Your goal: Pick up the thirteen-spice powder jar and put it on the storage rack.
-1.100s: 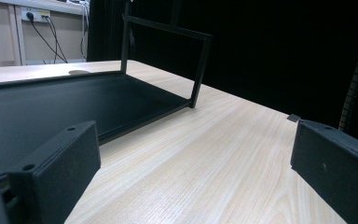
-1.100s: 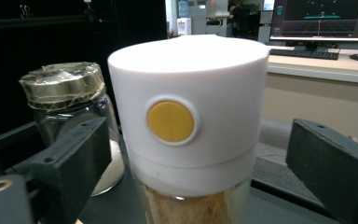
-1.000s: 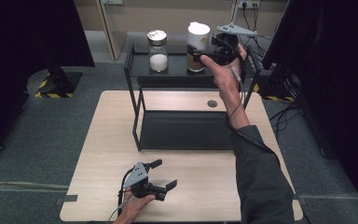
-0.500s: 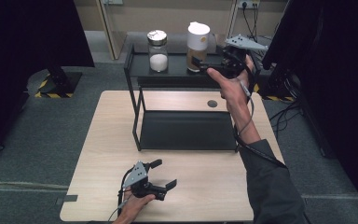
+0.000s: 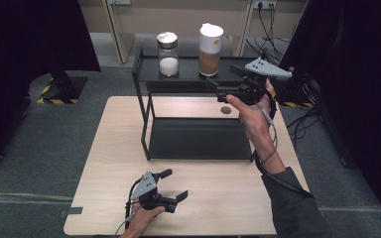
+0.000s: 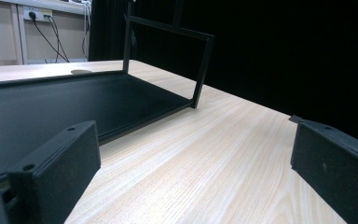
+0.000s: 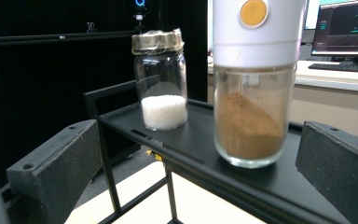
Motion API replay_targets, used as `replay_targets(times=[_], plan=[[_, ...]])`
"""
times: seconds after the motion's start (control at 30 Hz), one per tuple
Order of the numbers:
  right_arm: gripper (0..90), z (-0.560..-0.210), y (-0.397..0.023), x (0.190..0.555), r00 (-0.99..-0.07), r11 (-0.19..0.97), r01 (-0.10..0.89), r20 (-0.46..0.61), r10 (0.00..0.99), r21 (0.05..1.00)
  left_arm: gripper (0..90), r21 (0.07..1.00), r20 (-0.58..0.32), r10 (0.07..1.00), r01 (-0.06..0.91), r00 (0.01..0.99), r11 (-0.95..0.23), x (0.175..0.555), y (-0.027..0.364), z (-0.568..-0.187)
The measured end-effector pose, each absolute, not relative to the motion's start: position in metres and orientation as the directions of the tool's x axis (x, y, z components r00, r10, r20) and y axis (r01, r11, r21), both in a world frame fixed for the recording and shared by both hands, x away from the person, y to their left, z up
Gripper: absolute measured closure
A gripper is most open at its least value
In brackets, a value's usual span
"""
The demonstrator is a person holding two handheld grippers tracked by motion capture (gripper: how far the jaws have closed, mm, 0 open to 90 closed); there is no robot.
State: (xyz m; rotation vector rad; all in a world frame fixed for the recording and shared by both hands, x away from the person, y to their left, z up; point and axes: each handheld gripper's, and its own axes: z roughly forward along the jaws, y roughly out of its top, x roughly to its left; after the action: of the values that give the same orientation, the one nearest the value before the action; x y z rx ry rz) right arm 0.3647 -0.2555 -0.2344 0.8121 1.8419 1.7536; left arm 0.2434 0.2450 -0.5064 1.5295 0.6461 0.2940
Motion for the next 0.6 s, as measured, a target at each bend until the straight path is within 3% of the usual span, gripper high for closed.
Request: replay_targets(times=[0.6], plan=[[0.5,-0.284,-0.281,0.336,-0.753,-0.006,0.104,0.082,0.653,0.995,0.9,0.976,-0.201,0.563,0.213,0.802,0.046,0.243,0.245,-0.506]])
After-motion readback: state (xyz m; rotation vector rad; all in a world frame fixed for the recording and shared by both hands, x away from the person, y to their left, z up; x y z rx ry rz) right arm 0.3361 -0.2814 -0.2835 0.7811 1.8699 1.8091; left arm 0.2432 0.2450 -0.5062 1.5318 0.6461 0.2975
